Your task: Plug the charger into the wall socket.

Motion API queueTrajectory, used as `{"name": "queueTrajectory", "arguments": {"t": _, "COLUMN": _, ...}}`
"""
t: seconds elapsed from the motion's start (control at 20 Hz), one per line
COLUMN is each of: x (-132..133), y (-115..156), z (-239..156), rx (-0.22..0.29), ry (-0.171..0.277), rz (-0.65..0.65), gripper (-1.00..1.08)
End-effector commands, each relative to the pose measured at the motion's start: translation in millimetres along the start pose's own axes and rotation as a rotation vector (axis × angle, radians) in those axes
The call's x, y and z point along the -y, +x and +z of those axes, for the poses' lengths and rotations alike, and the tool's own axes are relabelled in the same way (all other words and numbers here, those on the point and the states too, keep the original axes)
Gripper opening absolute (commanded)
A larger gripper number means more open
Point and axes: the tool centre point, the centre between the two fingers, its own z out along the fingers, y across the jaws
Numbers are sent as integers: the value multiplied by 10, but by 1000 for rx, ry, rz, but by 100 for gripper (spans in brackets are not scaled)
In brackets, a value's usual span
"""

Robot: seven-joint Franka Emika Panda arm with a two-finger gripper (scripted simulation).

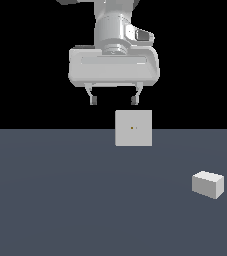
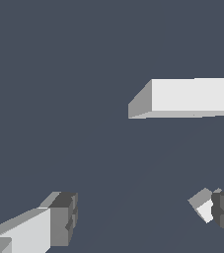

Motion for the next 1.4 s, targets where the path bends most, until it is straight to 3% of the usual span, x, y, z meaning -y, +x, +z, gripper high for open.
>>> {"name": "queueTrajectory", "arguments": {"t": 0.0, "x": 0, "y": 0, "z": 0, "rx": 0, "ry": 0, "rz": 0, "gripper": 100}}
{"name": "queueTrajectory", "arguments": {"t": 0.6, "x": -284, "y": -48, "z": 162, "rx": -18, "ry": -5, "rz": 151, "gripper": 100}}
{"name": "queueTrajectory", "arguments": {"t": 1.35, "x": -1169, "y": -528, "z": 738, "rx": -82, "ry": -24, "rz": 684, "gripper": 100}}
